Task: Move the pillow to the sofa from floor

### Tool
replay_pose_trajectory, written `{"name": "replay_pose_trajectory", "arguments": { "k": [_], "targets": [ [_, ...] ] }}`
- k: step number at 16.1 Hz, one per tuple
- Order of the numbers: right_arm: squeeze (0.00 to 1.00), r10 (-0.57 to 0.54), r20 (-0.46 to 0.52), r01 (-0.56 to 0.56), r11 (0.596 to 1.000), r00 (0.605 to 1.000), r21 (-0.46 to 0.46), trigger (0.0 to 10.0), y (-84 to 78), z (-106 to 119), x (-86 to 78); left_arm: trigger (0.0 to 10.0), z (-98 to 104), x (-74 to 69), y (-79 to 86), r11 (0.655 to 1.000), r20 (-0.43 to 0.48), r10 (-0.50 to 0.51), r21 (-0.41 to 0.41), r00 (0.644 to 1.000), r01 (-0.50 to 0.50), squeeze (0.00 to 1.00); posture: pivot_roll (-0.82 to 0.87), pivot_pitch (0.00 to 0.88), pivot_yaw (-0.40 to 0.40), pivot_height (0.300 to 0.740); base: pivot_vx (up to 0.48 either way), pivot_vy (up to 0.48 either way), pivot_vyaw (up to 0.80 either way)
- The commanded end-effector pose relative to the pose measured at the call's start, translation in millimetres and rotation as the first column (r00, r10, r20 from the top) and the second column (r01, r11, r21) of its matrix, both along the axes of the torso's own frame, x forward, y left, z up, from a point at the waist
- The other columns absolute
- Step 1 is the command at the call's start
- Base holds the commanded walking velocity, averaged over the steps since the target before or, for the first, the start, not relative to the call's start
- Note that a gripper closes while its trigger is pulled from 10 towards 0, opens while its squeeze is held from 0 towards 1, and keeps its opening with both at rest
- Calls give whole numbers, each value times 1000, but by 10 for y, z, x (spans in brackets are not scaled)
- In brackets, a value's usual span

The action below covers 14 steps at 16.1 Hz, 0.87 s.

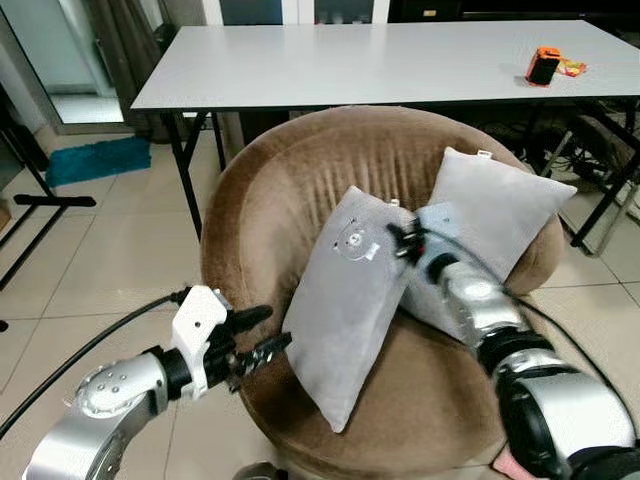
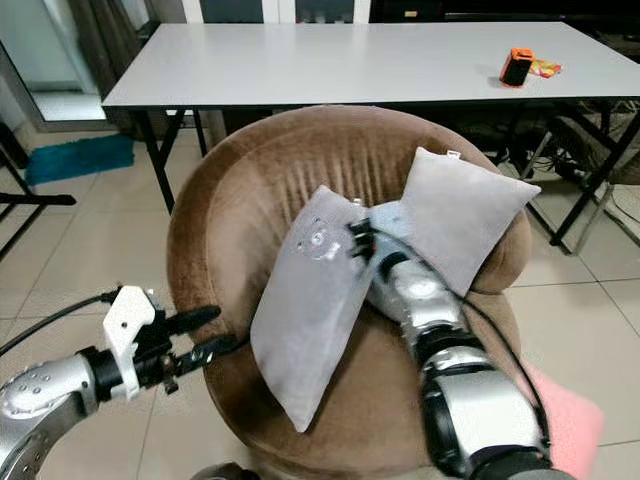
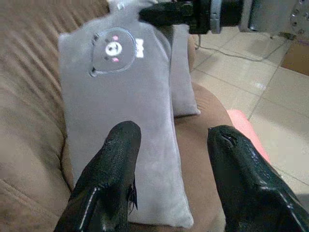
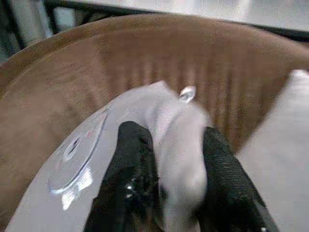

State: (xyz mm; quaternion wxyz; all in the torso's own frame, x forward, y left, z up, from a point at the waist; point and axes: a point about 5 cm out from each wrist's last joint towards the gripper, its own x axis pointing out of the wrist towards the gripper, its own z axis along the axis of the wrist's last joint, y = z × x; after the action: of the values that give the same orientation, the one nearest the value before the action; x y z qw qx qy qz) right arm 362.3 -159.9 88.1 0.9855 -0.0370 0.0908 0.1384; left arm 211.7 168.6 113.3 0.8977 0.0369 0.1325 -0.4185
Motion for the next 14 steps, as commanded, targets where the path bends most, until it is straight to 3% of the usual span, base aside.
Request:
{"name": "replay_pose_trajectory", "arguments": {
  "k": [1,5,6,8,10,11,14],
  "targets": [
    [1000,-32,51,31,999,998,33,10000,-91,135,62,10000,-15,21,-4,1000,8,13,4,1000,-13,0,21,0,43,740,0,0,0],
    [1000,-42,162,19,990,986,137,10000,-346,221,-20,10000,-2,125,-75,978,104,203,-60,974,-198,0,-2,0,29,740,0,0,0],
    [1000,-71,175,35,979,982,198,10000,-344,184,-96,10000,-4,174,-87,959,126,280,-72,952,-273,0,-7,0,24,740,0,0,0],
    [1000,-57,155,23,977,986,212,10000,-283,128,-202,10000,-5,215,-98,947,154,322,-64,934,-315,0,-20,0,28,740,0,0,0],
    [1000,-67,154,34,976,986,214,10000,-128,136,-617,10000,-53,268,-79,910,229,407,-18,884,-414,0,-47,0,18,740,0,0,0],
    [1000,-113,126,83,971,986,223,10000,-131,98,-777,10000,-69,280,-59,891,246,443,-15,862,-454,0,-54,0,14,740,0,-259,-781],
    [1000,-175,47,160,958,983,237,10000,-117,-37,-1026,10000,-96,278,-47,869,253,481,-15,839,-494,0,-66,0,20,740,0,-266,-794]
  ]
}}
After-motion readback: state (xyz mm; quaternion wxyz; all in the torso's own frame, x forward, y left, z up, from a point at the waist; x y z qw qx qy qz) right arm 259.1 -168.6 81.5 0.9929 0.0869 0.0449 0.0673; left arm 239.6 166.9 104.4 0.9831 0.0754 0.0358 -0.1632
